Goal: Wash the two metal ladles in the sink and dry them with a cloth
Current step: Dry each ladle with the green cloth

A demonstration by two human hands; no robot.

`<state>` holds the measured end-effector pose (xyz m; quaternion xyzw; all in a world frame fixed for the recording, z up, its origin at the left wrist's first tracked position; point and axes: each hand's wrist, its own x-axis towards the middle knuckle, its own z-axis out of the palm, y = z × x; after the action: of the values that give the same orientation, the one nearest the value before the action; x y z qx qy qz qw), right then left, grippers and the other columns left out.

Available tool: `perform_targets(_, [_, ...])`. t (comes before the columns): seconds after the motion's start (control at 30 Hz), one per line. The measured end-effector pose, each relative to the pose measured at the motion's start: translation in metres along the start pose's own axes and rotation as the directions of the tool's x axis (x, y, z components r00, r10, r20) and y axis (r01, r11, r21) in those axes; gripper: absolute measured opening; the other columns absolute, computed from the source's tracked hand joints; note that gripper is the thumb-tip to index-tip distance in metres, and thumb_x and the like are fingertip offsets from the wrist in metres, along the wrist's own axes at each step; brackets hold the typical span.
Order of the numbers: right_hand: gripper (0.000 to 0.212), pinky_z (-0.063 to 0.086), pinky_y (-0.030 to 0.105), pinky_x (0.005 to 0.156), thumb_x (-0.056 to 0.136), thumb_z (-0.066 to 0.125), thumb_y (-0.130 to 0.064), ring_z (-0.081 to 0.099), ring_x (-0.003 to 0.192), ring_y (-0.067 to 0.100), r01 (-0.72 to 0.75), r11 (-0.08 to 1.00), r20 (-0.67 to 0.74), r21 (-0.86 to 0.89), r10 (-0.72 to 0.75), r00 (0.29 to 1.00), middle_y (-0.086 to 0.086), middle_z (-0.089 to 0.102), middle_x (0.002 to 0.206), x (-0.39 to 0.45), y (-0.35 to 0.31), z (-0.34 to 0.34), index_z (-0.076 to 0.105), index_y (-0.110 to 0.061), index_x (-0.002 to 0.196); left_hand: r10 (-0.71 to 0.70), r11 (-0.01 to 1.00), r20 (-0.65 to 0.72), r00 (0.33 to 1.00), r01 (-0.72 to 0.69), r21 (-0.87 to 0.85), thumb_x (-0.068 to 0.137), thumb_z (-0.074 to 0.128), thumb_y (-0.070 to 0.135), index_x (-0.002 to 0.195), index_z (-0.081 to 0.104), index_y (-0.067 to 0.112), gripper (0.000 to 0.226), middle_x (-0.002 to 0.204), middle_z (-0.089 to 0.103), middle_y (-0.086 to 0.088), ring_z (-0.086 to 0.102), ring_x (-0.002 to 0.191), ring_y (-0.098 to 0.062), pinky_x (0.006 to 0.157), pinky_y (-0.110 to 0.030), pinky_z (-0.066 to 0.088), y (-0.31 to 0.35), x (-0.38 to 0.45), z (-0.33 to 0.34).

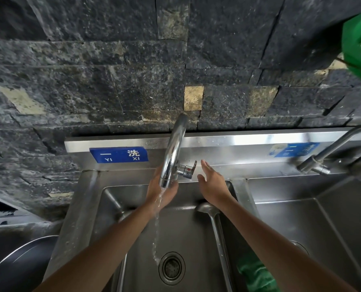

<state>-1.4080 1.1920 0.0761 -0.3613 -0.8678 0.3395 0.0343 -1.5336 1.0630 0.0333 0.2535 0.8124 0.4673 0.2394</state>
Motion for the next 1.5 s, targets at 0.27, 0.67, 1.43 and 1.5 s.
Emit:
perform_targets(0.27, [0.046, 0.035, 0.037, 0.116, 0.106, 0.044, -0.023, 0.041, 0.145, 0.034, -0.150, 0.987, -0.067, -0.061, 0.146, 0.987, 0.010, 0.033, 0.165, -0.051, 0.061, -0.033, 0.049, -0.015, 0.150, 0.000, 0.984, 0.122, 0.993, -0.021, 0.175, 0.091, 0.058, 0.014, 0.140, 0.048, 0.014, 0.050, 0.141, 0.052, -0.004, 0.063, 0.111, -0.017, 0.091, -0.027, 0.047, -0.008, -0.052, 0.045])
perform_targets(0.67, [0.035, 0.050, 0.040, 0.089, 0.098, 0.043, -0.032, 0.064, 0.110, 0.039, -0.667, 0.736, -0.142, 0.119, 0.677, 0.722, 0.018, 0.071, 0.118, -0.177, 0.193, -0.043, 0.067, -0.012, 0.113, 0.006, 0.966, 0.595, 0.804, -0.159, 0.205, 0.095, 0.061, 0.027, 0.119, 0.069, 0.012, 0.030, 0.121, 0.071, 0.001, 0.064, 0.112, -0.011, 0.099, -0.024, 0.047, 0.008, -0.117, 0.175])
perform_targets(1.43, [0.016, 0.048, 0.008, 0.060, 0.103, 0.059, -0.019, 0.073, 0.076, -0.002, -0.426, 0.449, 0.028, 0.786, 0.662, 0.749, -0.007, 0.079, 0.093, -0.242, 0.203, -0.001, 0.074, -0.021, 0.106, -0.137, 0.900, 0.710, 0.690, -0.213, 0.380, 0.085, 0.065, 0.055, 0.098, 0.060, 0.015, 0.043, 0.104, 0.066, -0.009, 0.060, 0.105, -0.029, 0.080, -0.036, 0.047, 0.038, -0.117, 0.233])
perform_targets(1.5, [0.017, 0.050, 0.006, 0.063, 0.105, 0.055, -0.011, 0.075, 0.081, 0.002, -0.342, 0.433, 0.012, 0.834, 0.605, 0.796, -0.003, 0.080, 0.094, -0.244, 0.193, -0.007, 0.071, -0.013, 0.108, -0.105, 0.947, 0.747, 0.657, -0.162, 0.276, 0.082, 0.064, 0.062, 0.105, 0.063, 0.018, 0.050, 0.106, 0.069, -0.004, 0.065, 0.101, -0.022, 0.090, -0.041, 0.053, 0.036, -0.116, 0.217])
